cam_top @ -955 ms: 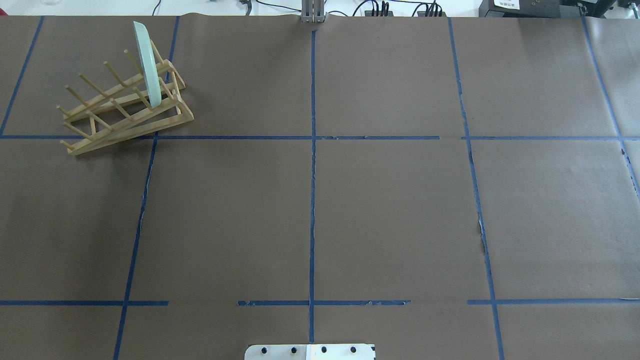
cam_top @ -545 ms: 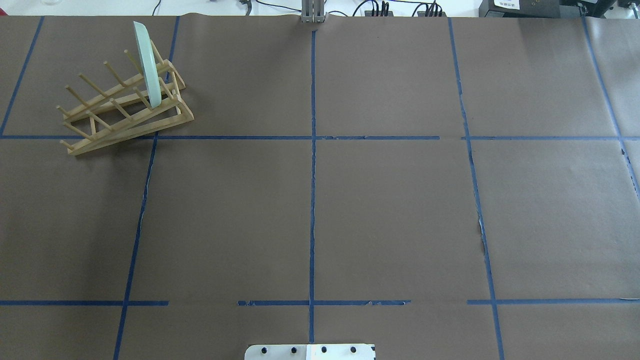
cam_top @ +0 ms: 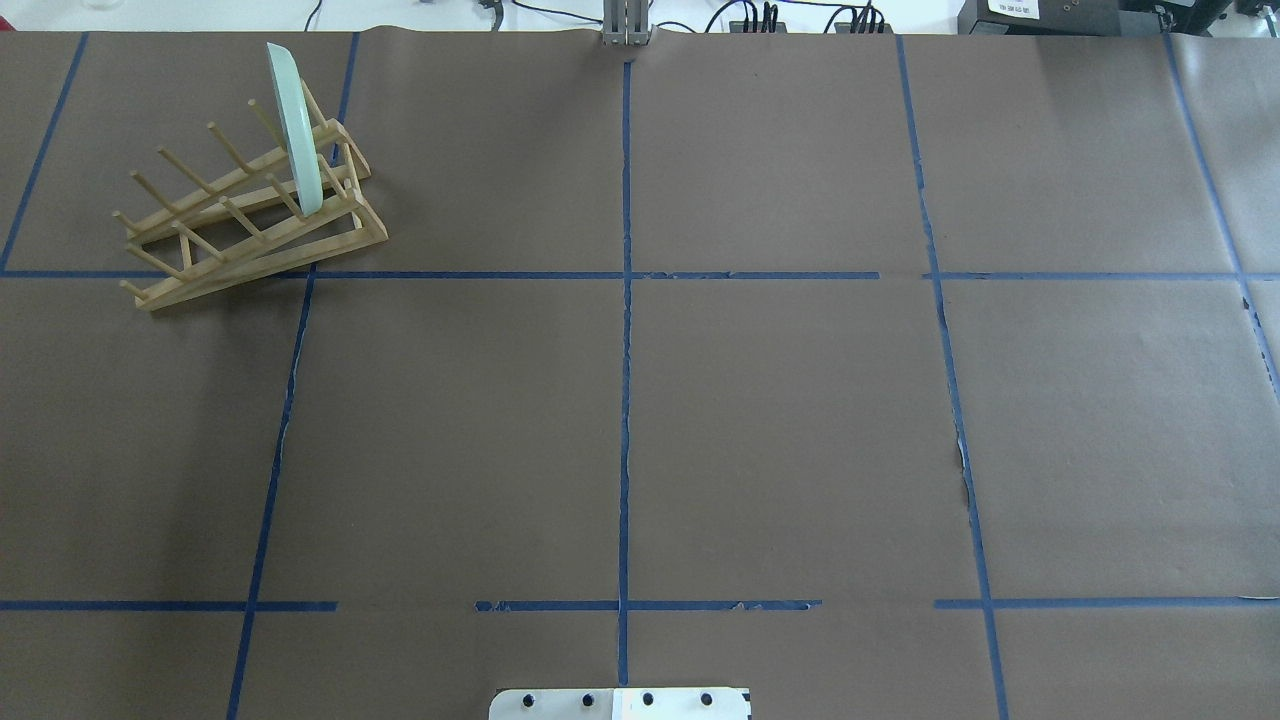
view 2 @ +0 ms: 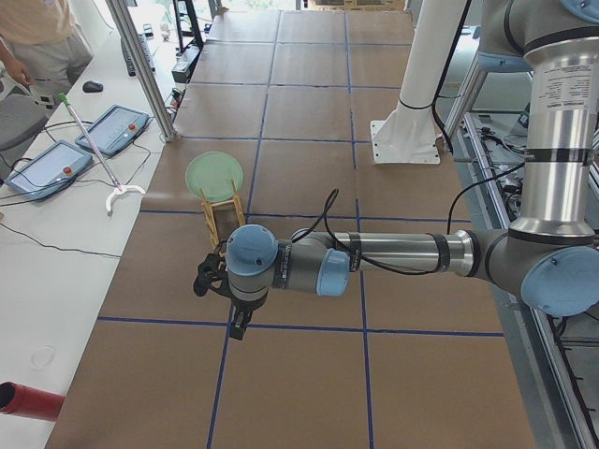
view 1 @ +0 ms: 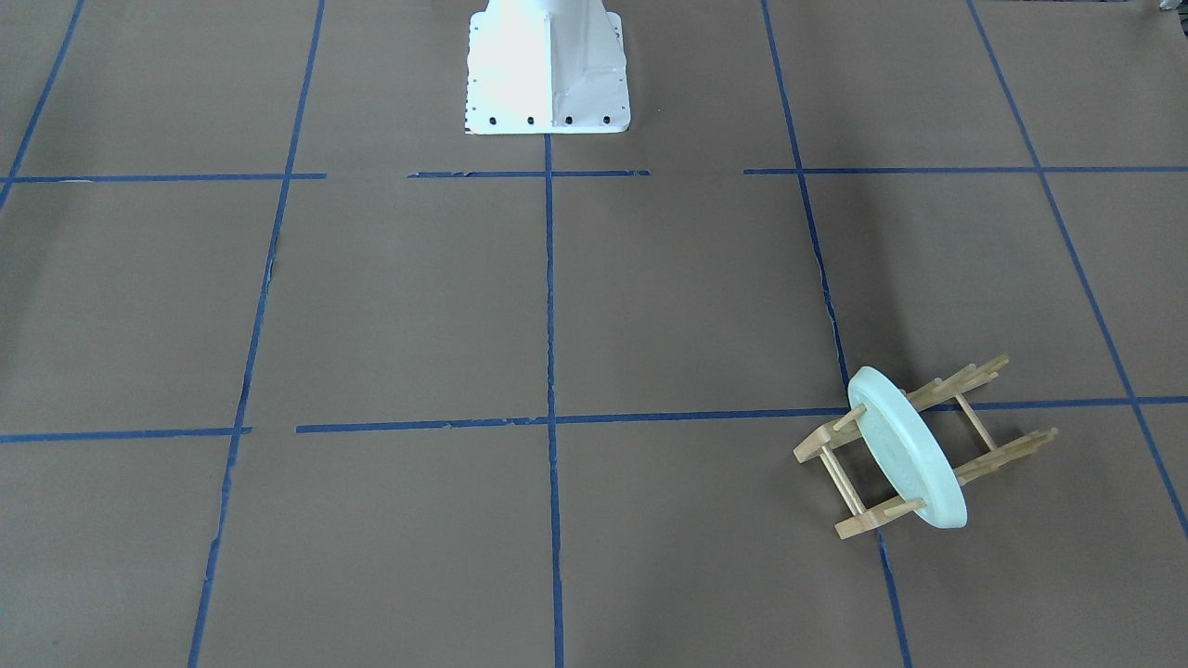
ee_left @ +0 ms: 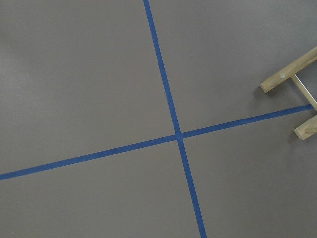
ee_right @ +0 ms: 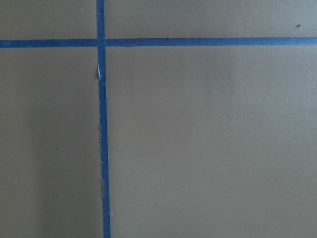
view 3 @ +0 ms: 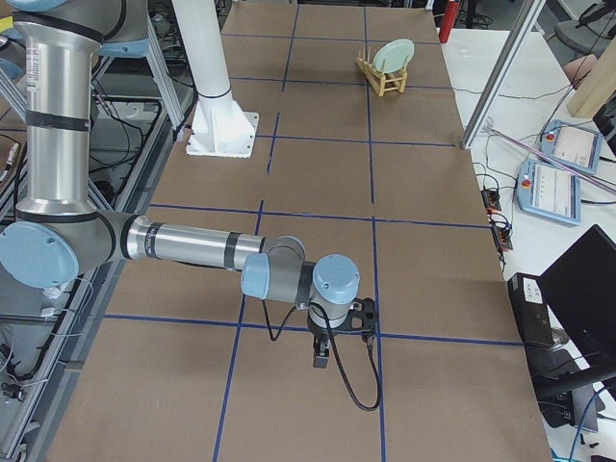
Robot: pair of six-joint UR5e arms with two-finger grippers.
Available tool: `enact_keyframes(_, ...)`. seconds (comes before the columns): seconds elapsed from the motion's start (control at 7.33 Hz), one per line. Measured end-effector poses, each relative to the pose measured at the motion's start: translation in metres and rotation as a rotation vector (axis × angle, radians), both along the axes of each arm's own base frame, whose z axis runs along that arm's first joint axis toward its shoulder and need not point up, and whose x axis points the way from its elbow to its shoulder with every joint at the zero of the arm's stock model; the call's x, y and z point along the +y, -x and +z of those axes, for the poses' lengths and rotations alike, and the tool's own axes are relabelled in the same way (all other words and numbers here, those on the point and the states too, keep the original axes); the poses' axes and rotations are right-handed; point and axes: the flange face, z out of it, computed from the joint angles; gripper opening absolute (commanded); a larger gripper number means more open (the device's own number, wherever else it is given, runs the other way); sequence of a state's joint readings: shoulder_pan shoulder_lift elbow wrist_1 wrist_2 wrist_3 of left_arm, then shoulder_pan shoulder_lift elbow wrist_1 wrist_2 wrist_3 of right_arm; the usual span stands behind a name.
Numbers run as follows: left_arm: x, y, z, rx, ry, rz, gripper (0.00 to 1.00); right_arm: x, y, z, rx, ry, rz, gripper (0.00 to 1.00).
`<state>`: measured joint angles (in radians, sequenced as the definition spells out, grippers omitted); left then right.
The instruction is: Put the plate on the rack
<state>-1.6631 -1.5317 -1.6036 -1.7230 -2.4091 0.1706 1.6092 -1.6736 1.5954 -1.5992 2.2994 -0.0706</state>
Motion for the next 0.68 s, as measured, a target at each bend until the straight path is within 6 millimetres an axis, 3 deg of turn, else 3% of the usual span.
enact_keyframes(0.41,0.0119,-0.002,0.013,0.011,0.094,-0.001,1.0,-0.0001,0.0,0.0,0.0,0.0,0.0,1.0)
enact_keyframes(0.68,0.0086,-0.0026,0.005,0.014,0.16,-0.001,1.0,0.0,0.0,0.0,0.0,0.001,0.0,1.0)
